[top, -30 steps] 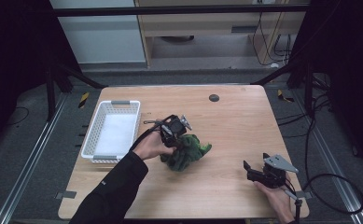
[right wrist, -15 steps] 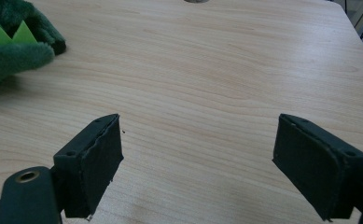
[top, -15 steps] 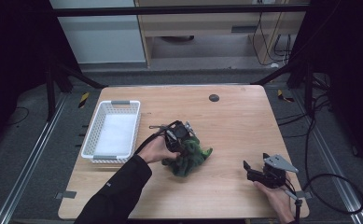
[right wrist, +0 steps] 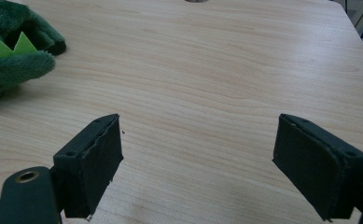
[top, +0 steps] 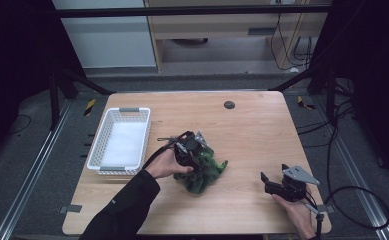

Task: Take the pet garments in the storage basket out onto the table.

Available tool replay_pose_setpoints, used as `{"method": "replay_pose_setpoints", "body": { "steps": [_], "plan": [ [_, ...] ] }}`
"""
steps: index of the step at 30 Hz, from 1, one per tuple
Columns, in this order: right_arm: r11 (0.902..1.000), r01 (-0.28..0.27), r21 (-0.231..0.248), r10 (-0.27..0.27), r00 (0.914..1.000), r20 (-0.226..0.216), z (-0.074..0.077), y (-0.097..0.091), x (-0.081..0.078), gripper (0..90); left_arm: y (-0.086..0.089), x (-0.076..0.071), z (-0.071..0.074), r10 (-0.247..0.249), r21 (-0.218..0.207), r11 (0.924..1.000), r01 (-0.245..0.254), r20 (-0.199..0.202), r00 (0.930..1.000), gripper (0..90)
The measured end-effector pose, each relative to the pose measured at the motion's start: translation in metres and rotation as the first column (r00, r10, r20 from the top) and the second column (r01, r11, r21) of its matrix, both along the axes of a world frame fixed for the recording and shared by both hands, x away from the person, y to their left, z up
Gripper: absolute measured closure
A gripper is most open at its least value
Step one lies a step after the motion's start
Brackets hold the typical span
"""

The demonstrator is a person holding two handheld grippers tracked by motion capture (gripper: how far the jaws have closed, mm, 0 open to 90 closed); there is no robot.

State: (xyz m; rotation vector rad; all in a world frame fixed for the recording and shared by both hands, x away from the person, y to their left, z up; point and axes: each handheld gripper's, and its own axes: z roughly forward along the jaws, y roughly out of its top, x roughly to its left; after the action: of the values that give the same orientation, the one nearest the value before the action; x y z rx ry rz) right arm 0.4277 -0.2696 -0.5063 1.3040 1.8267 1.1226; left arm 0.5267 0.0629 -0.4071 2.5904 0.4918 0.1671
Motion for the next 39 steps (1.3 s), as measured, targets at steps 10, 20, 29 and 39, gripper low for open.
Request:
{"method": "replay_pose_setpoints", "body": {
  "steps": [10,20,29,39],
  "plan": [
    [1.0,0.002,0.0,-0.002,1.0,-0.001,0.0,0.0,0.0,15.1,0.015,-0.011,0.014,0.026,-0.105,0.9943,-0.021,0.042,0.9988,25.6],
    [1.0,0.004,0.0,-0.004,1.0,-0.002,0.0,0.0,0.0,14.9,0.033,-0.025,0.024,0.082,-0.213,0.9749,-0.064,0.077,0.9936,25.6],
    [1.0,0.006,0.0,-0.006,1.0,-0.004,0.0,0.0,0.0,14.8,0.054,-0.039,0.024,0.161,-0.332,0.9361,-0.117,0.107,0.9811,27.0],
    [1.0,0.007,0.002,-0.007,1.0,-0.007,0.0,0.0,0.0,14.8,0.08,-0.055,0.014,0.27,-0.434,0.8802,-0.191,0.126,0.9547,29.9]
  ]
}}
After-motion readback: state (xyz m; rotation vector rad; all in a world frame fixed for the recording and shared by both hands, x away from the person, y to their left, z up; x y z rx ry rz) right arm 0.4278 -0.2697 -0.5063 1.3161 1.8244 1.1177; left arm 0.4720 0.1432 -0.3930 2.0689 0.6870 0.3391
